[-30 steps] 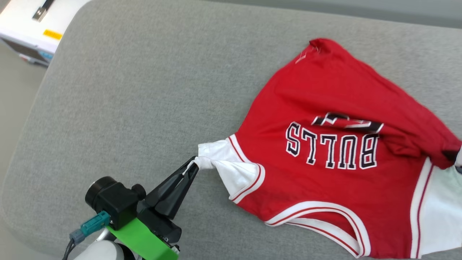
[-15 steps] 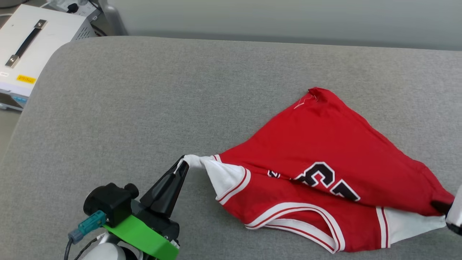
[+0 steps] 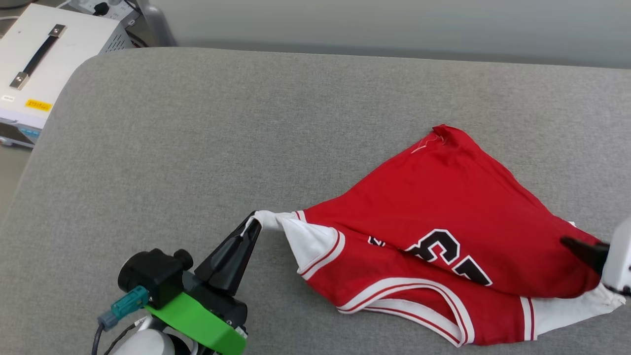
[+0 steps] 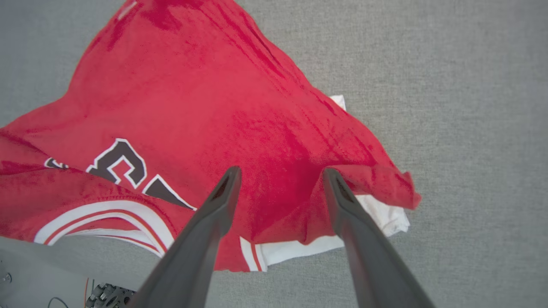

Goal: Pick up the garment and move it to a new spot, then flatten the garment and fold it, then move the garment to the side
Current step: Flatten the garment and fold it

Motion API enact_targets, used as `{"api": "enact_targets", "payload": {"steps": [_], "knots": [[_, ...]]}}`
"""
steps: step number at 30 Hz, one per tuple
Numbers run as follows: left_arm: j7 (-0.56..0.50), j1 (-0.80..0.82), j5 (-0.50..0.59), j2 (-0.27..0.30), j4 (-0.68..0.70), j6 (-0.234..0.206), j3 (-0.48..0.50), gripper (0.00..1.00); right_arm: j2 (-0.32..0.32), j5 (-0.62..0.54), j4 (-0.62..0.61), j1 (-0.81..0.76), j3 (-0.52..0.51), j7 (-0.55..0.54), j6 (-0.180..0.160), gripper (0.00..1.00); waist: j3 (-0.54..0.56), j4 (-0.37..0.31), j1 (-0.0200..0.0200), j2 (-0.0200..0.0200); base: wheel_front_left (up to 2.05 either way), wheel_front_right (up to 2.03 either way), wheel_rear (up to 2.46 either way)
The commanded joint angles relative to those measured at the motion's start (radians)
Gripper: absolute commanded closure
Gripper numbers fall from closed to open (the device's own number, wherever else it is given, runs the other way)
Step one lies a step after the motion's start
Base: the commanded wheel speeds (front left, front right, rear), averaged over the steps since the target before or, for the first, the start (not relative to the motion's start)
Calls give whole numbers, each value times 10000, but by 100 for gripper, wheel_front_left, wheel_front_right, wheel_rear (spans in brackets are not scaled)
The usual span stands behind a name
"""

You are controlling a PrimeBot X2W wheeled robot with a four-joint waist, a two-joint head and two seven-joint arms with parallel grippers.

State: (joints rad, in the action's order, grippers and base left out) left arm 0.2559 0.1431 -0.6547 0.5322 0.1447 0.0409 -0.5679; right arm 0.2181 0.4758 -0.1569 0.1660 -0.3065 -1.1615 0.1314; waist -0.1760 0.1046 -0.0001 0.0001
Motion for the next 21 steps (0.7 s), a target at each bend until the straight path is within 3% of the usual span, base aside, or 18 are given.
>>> {"api": "enact_targets", "payload": {"steps": [1, 7, 8, 10, 19, 21], "knots": [[59, -90, 160, -20, 30, 63, 10, 100, 112, 209, -364, 359, 238, -254, -7, 0, -111, 113, 1, -1, 0, 0, 0], [45, 287, 361, -71, 374, 232, -154, 100, 317, 614, -1428, 2035, 1681, -1254, -7, 0, -898, 651, 1, -1, 0, 0, 0], [41, 535, 418, -138, 476, 304, -208, 100, 580, 503, -1062, 2919, 2360, -1401, -7, 0, -1336, 1025, 1, -1, 0, 0, 0], [43, 689, 441, -223, 522, 348, -233, 100, 829, 359, -557, 3441, 2706, -1407, -7, 0, -1617, 1314, 1, -1, 0, 0, 0], [54, 1184, 542, -678, 522, 611, -326, 100, 1705, -190, 1951, 5116, 3425, -1102, -7, 0, -2600, 2509, 1, -1, 0, 0, 0], [56, 1378, 616, -843, 508, 725, -295, 100, 2196, -536, 2710, 5539, 3813, -773, -7, 0, -2865, 2833, 1, -1, 0, 0, 0]]}}
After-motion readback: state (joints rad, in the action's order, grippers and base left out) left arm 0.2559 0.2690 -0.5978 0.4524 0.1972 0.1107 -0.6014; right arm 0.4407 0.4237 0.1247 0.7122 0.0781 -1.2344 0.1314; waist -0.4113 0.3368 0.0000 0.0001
